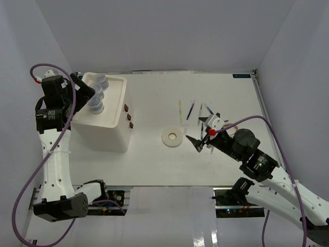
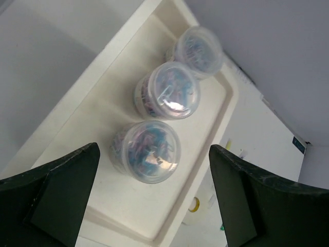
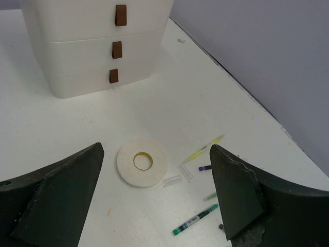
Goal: Sort the stationery into containers
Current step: Place the stationery in the storage box, then open the drawer in the storage box.
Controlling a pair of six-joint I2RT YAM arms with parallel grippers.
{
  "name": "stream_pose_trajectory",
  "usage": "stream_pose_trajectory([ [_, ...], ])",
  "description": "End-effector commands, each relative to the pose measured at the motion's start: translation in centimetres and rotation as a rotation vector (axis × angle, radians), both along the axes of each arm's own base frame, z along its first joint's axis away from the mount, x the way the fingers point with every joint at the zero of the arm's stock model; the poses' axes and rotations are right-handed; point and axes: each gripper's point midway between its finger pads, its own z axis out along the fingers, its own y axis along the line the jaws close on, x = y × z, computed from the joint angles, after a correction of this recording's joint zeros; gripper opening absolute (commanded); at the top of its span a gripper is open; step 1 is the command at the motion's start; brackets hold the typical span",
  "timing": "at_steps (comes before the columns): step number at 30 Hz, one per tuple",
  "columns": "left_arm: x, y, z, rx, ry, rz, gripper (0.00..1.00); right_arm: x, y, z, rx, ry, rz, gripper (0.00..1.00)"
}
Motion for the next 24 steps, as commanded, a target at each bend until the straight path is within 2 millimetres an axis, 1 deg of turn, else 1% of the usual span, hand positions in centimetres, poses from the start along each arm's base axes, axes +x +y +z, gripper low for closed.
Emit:
stream_pose_trajectory([
  [1,-0.3,-0.3,5.4,0.103,-0.138,-0.051,0.98,0.1,0.1,0.0,0.014,0.0,-0.004,0.9],
  [2,-0.3,-0.7,6.0,0.118,-0.154,-0.073,0.98,0.2,0.1,0.0,0.013,0.002,-0.009,0.9],
  [3,-0.2,-1.3,7.0,0.149,-0.184,-0.113,0.98,0.2,0.2,-0.2,0.01,0.005,-0.009,0.9],
  [4,-0.1,-1.8,7.2,0.146,-0.193,-0.132,0.98,0.3,0.1,-0.2,0.007,0.007,-0.012,0.9],
  [5,-0.1,-2.3,7.9,0.176,-0.213,-0.167,0.98,0.3,0.2,-0.3,0.007,0.009,-0.014,0.9],
  [7,0.0,-4.3,8.9,0.188,-0.262,-0.27,0.98,0.5,0.4,-0.6,-0.006,0.016,-0.011,0.9],
  [10,-0.2,-7.6,9.4,0.203,-0.309,-0.432,0.98,0.5,0.8,-1.2,-0.028,0.035,0.003,0.9],
  [11,0.0,-8.2,9.1,0.208,-0.306,-0.464,0.98,0.6,1.0,-1.6,-0.042,0.044,0.004,0.9],
  [14,0.1,-10.9,8.7,0.194,-0.317,-0.577,0.98,0.9,1.3,-2.1,-0.069,0.069,0.001,0.9],
  [15,0.6,-11.6,8.2,0.205,-0.304,-0.597,0.98,1.0,1.3,-2.3,-0.079,0.077,0.001,0.9],
  [16,0.5,-13.2,8.1,0.208,-0.31,-0.64,0.98,0.9,1.4,-2.4,-0.08,0.082,0.004,0.9],
  [17,0.7,-13.8,7.8,0.218,-0.303,-0.648,0.98,1.0,1.5,-2.5,-0.085,0.088,0.002,0.9],
  [18,1.4,-14.1,7.0,0.249,-0.279,-0.633,0.98,1.1,1.5,-2.7,-0.086,0.092,0.0,0.9],
  [19,1.3,-15.7,6.8,0.26,-0.281,-0.668,0.98,1.1,1.5,-2.8,-0.087,0.096,-0.003,0.9],
  [21,1.8,-16.7,5.9,0.31,-0.262,-0.668,0.98,1.2,1.4,-3.2,-0.088,0.109,-0.01,0.9],
  [22,2.3,-17.7,4.9,0.35,-0.241,-0.665,0.98,1.2,1.3,-3.6,-0.094,0.117,-0.017,0.9],
  [24,2.7,-19.0,3.8,0.41,-0.217,-0.671,0.98,1.2,1.2,-4.1,-0.1,0.131,-0.022,0.9],
])
